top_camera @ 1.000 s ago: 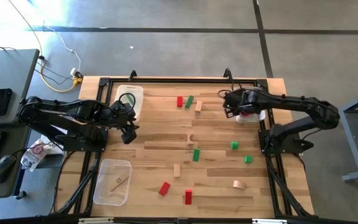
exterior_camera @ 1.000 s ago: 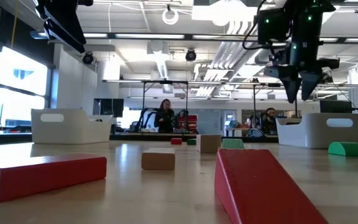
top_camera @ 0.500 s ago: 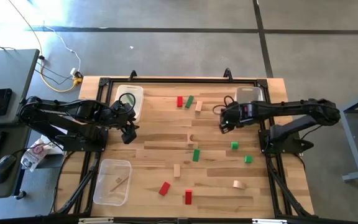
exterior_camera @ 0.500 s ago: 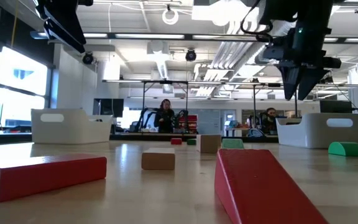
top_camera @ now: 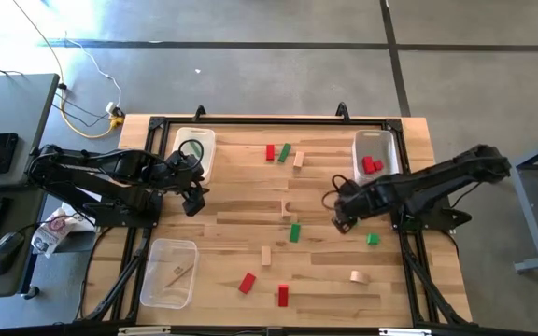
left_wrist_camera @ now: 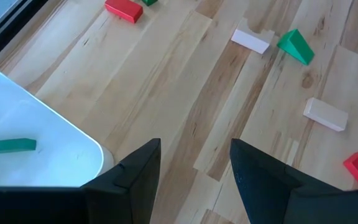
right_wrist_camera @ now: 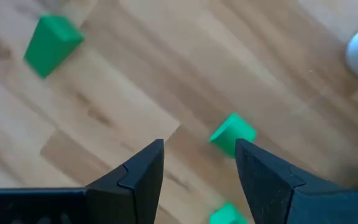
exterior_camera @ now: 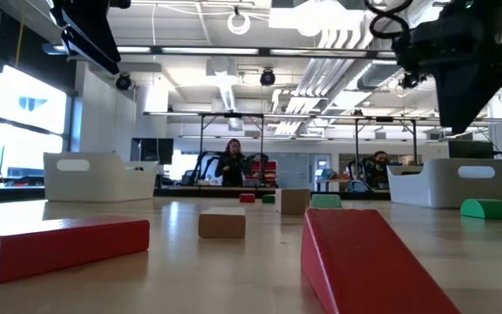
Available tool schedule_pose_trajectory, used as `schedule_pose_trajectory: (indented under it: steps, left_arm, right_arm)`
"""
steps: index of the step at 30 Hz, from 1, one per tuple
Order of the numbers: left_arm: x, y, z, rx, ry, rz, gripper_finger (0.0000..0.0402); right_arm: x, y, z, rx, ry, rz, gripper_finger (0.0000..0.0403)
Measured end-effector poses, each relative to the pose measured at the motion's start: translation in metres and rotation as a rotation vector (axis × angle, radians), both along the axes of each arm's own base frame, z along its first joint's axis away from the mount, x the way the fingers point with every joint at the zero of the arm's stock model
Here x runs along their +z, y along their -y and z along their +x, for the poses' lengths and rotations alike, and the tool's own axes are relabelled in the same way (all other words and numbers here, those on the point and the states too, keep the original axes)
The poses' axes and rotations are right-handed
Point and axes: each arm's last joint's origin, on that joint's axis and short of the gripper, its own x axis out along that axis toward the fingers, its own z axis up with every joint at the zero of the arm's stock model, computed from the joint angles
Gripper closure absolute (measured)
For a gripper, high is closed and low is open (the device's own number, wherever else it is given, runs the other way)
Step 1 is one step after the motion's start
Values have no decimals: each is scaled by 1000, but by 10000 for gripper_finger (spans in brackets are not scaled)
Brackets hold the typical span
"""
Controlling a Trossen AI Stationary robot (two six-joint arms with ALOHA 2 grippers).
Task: Sort & place blocks by color
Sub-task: Put the brown block into the transparent bin
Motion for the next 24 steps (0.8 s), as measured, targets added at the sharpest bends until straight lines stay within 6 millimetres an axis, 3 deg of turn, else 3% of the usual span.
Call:
schedule_pose_trajectory:
  steps: [15,24]
  left_arm:
    - [0,0,0,21,8,-14,222]
    - [0,0,0,21,9,-14,222]
  right_arm:
    - [2,-54,-9,157,51,194,217]
    - [2,-86,-27,195,49,240,217]
